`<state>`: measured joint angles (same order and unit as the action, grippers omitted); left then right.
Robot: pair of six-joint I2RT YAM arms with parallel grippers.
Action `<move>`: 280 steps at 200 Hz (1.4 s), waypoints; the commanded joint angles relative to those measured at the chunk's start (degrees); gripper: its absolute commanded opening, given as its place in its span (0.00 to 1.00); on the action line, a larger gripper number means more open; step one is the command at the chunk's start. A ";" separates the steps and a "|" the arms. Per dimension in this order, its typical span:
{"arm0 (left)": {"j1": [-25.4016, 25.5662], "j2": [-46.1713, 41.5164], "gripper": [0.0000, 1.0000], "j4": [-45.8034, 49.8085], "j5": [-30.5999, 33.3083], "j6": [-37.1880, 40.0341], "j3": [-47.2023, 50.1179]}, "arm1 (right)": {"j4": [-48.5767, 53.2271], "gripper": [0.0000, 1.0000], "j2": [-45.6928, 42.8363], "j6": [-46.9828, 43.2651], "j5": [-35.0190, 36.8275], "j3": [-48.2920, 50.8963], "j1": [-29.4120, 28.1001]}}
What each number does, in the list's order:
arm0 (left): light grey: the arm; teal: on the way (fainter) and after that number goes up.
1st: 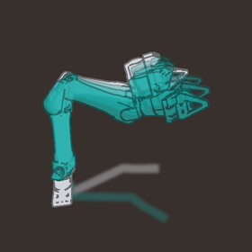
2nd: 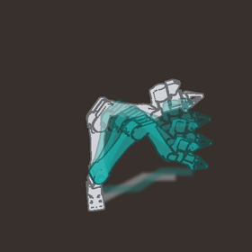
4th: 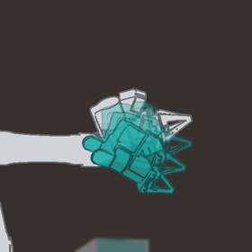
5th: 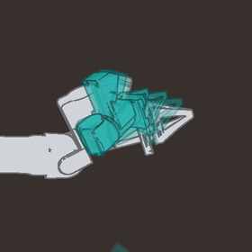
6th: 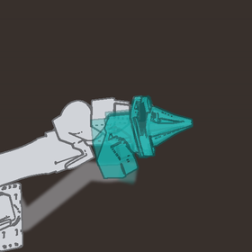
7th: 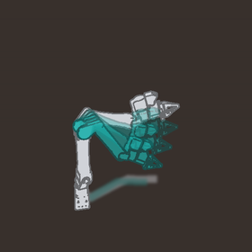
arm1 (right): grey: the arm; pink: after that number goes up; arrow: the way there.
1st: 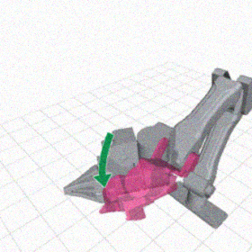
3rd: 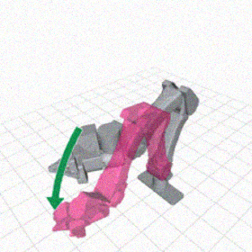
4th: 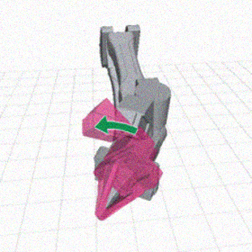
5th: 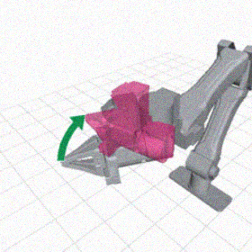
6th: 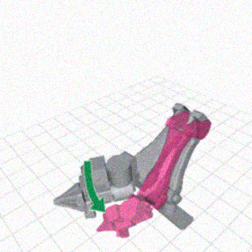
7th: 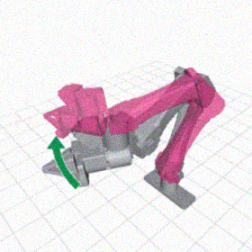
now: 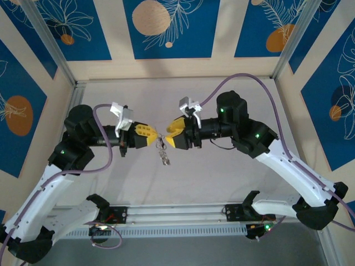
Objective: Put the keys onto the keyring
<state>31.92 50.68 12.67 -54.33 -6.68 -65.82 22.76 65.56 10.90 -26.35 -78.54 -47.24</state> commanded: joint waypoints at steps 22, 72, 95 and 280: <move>0.56 -0.12 0.00 -12.16 -1.62 -7.28 2.14 | -6.41 0.37 1.53 -1.34 -6.32 0.60 1.25; 0.80 0.98 0.00 -13.57 -0.39 -7.61 2.48 | -6.81 0.29 3.87 -2.10 -9.90 -0.09 1.25; 0.80 1.96 0.00 -13.81 -0.44 -7.49 2.11 | -7.62 0.18 3.61 -2.11 -10.04 0.53 1.26; 0.98 10.83 0.34 40.77 5.02 24.05 -23.65 | 29.40 0.00 9.64 -29.06 6.23 -18.76 -4.65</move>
<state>32.25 59.66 41.74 -48.58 10.48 -85.73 44.12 72.44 -11.84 -19.27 -92.79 -50.61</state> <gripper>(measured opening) 0.342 0.048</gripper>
